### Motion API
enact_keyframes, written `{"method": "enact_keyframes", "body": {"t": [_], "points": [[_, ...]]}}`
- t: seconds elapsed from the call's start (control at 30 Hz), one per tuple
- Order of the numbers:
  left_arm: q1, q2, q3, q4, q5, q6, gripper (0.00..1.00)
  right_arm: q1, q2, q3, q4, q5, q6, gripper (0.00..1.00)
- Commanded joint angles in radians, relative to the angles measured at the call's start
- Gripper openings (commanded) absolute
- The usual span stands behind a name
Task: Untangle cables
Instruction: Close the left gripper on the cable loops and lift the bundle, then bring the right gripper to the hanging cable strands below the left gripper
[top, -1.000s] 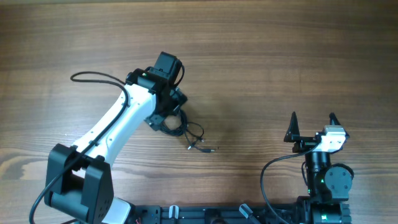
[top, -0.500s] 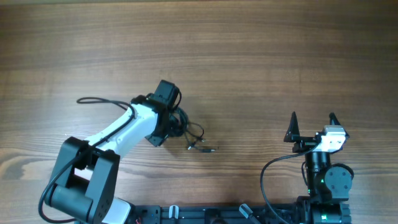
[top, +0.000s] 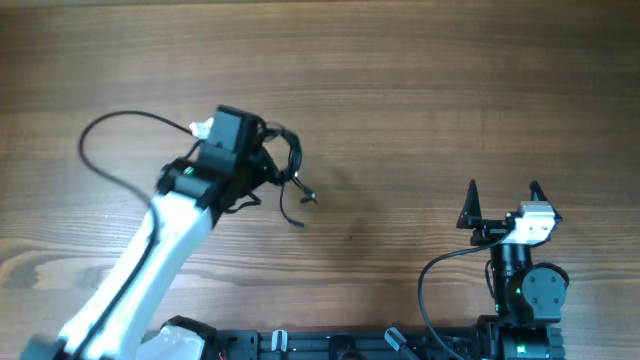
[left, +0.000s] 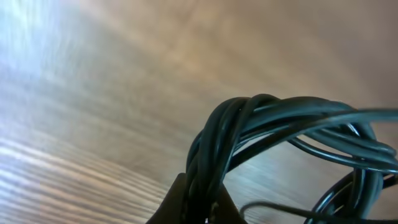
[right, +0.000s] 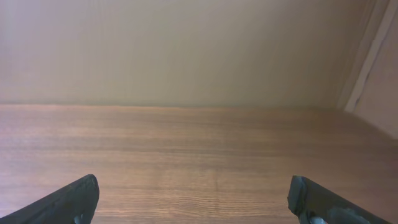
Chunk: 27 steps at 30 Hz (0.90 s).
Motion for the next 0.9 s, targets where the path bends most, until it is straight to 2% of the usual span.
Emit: {"method": "enact_keyframes", "body": {"t": [0.0, 0.2, 0.3, 0.37, 0.4, 0.5, 0.57, 0.6, 0.7, 0.87], "points": [[0.004, -0.106, 0.008, -0.002, -0.006, 0.109, 0.04, 0.003, -0.011, -0.001, 0.006, 0.023, -0.231, 1.0], [0.004, -0.14, 0.008, 0.035, 0.006, 0.109, 0.04, 0.003, -0.011, -0.001, 0.012, 0.016, -0.254, 1.0], [0.003, -0.139, 0.008, 0.151, 0.133, 0.148, 0.04, 0.003, -0.007, -0.001, 0.01, -0.24, -0.204, 1.0], [-0.009, -0.138, 0.008, 0.241, 0.258, 0.275, 0.04, 0.003, 0.006, -0.001, 0.024, -0.422, -0.013, 1.0], [-0.014, -0.138, 0.008, 0.262, 0.289, 0.299, 0.04, 0.003, 0.016, -0.001, 0.024, -0.453, 0.098, 1.0], [-0.024, -0.138, 0.008, 0.245, 0.308, 0.311, 0.04, 0.003, 0.064, -0.001, 0.05, -0.447, 0.42, 1.0], [-0.024, -0.138, 0.007, 0.192, 0.295, 0.31, 0.04, 0.003, 0.086, -0.001, 0.126, -0.463, 0.573, 1.0], [-0.024, -0.138, 0.007, 0.153, 0.28, 0.302, 0.04, 0.003, 0.102, -0.001, 0.253, -0.533, 0.575, 1.0], [-0.024, -0.134, 0.007, 0.127, 0.247, 0.222, 0.04, 0.003, 0.145, 0.023, 0.479, -0.602, 0.583, 1.0], [-0.024, -0.111, 0.007, 0.132, 0.186, -0.003, 0.04, 0.003, 0.332, 0.207, 0.438, -0.71, 0.579, 1.0]]}}
